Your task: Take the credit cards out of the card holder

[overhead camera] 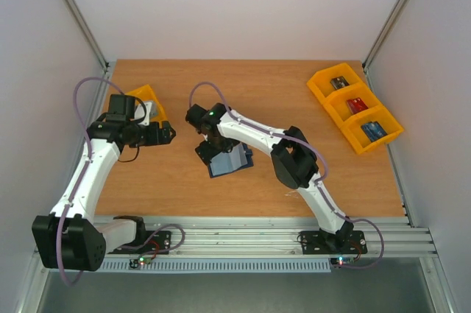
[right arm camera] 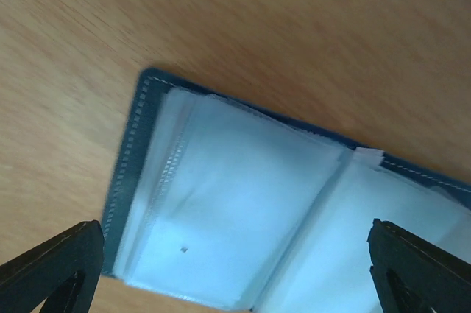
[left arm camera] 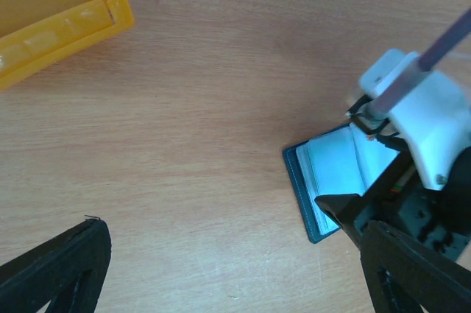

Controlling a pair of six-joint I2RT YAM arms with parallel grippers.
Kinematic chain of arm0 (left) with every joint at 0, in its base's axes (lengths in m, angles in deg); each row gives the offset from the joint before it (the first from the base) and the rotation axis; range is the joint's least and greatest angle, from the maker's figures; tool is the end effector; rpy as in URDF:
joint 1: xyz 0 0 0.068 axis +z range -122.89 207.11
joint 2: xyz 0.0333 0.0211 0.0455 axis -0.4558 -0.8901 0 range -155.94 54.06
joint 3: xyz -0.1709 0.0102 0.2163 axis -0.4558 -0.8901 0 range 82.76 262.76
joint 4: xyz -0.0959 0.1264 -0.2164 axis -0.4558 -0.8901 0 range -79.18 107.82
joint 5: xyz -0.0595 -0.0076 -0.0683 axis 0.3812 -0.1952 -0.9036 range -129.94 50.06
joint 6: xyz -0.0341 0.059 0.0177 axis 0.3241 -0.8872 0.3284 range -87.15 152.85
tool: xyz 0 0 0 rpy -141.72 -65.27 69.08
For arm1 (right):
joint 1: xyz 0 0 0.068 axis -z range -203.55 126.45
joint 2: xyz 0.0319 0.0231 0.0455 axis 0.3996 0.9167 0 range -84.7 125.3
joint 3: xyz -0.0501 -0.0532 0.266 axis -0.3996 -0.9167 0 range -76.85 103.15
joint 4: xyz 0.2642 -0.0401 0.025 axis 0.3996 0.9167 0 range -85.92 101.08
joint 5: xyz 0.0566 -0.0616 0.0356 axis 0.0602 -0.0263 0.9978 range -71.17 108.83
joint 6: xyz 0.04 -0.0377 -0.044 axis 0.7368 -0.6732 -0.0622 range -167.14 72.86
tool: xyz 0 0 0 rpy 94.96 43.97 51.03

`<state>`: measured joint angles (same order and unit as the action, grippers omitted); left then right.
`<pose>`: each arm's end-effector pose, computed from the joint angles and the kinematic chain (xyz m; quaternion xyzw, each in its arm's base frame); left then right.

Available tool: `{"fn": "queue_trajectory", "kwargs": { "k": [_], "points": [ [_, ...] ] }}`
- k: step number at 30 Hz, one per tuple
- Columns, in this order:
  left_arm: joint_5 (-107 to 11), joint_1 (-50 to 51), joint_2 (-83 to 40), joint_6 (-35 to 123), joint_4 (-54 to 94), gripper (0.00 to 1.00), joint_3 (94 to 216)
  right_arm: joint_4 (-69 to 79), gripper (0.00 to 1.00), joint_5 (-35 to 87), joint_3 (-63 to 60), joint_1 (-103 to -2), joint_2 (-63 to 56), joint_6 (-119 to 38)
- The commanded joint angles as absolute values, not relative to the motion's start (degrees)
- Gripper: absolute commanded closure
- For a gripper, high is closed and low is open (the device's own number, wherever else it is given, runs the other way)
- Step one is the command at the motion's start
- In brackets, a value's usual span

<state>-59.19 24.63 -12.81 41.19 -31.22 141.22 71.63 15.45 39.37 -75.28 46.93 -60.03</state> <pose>0.2415 -0.0294 0.2734 -0.0015 0.9476 -0.1859 0.2599 0.2955 0.3692 0.1735 -0.5317 0.8442 -0.0073 0.0677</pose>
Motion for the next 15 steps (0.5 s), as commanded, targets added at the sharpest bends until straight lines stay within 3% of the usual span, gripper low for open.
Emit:
{"fn": "queue_trajectory", "kwargs": {
  "k": [1, 5, 9, 11, 15],
  "points": [
    [-59.61, 25.19, -11.53, 41.23, -29.07, 0.07, 140.78, 72.45, 0.02, 16.73, 36.39, -74.81, 49.83, -59.49],
    [-59.63, 25.27, -11.57, 41.21, -29.07, 0.07, 140.69, 69.78, 0.13, 22.47, 32.61, -72.94, 49.5, -58.57],
    [-59.7, 25.27, -11.68, 41.29, -29.02, 0.07, 140.77, 68.18, 0.47, 25.73, 31.01, -71.75, 49.56, -58.14],
    [-59.76, 25.34, -11.7, 41.2, -29.03, 0.07, 140.76, 67.75, 0.59, 26.43, 30.72, -71.4, 49.3, -57.97],
    [-60.58, 25.36, -11.71, 41.28, -28.81, 0.07, 140.44, 66.43, 0.7, 28.26, 29.86, -70.46, 47.7, -57.49]
  ]
}}
